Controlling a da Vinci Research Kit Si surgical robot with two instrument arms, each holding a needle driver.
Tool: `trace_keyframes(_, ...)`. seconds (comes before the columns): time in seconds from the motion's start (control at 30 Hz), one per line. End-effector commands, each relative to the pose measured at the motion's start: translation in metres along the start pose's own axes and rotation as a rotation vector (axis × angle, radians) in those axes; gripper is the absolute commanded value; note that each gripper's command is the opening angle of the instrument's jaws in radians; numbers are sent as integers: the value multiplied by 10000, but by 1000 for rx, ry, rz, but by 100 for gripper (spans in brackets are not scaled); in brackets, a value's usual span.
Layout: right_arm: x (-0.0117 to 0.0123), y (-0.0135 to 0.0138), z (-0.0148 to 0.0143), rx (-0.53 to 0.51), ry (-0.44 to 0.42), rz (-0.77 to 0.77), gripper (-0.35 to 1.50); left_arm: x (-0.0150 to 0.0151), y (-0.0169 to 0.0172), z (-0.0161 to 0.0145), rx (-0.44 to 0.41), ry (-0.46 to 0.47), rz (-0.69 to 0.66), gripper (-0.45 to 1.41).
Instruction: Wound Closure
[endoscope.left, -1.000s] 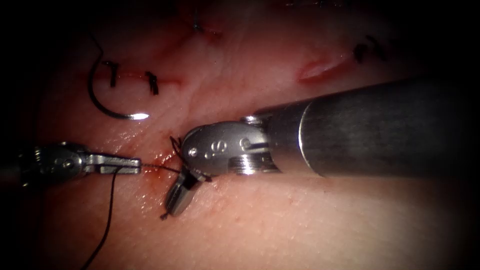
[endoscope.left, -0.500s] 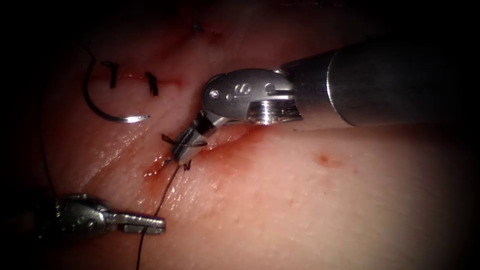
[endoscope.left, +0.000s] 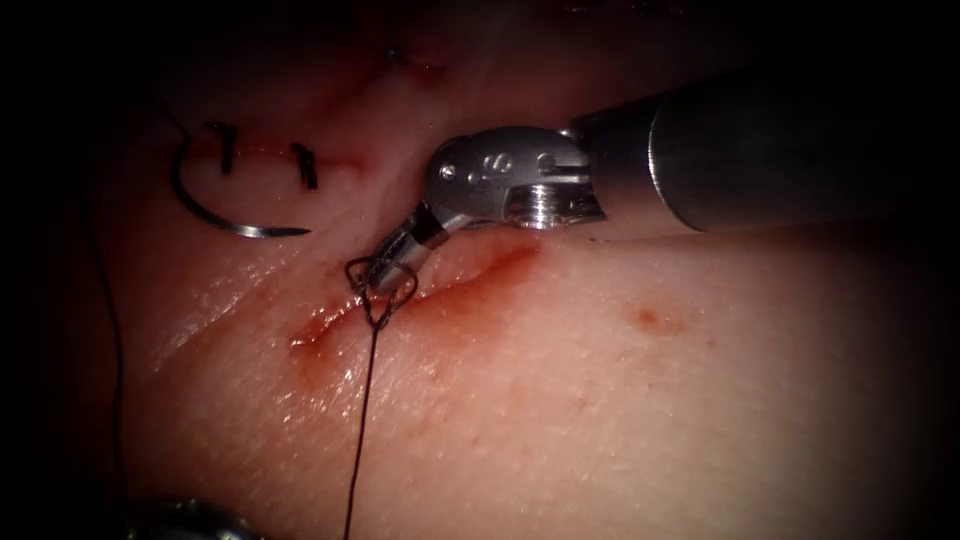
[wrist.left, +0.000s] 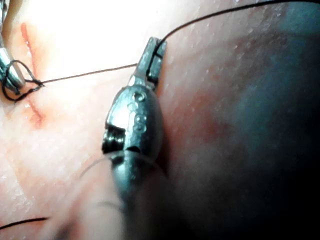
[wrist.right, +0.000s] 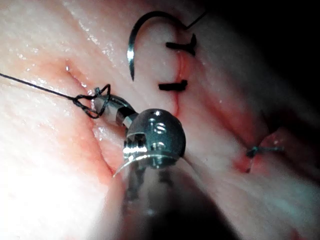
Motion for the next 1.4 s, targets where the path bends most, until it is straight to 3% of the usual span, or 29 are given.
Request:
trace_keyframes(0.03, 2, 12, 5, -17, 2, 8, -35, 1, 1, 9, -5, 3, 3, -45)
trace_keyframes(0.47, 12, 21, -5, -109, 47, 77, -35, 57, 30, 27, -147, 105, -22, -45)
trace_keyframes(0.77, 15, 29, -1, -227, 105, 149, -35, 43, 60, 44, -212, 116, -45, -45)
trace_keyframes(1.03, 12, 25, 9, -245, 117, 169, -35, 37, 73, 56, -272, 133, -77, -45)
trace_keyframes(1.4, 12, 36, 6, -316, 128, 205, -35, 42, 111, 73, -491, 224, -72, -45)
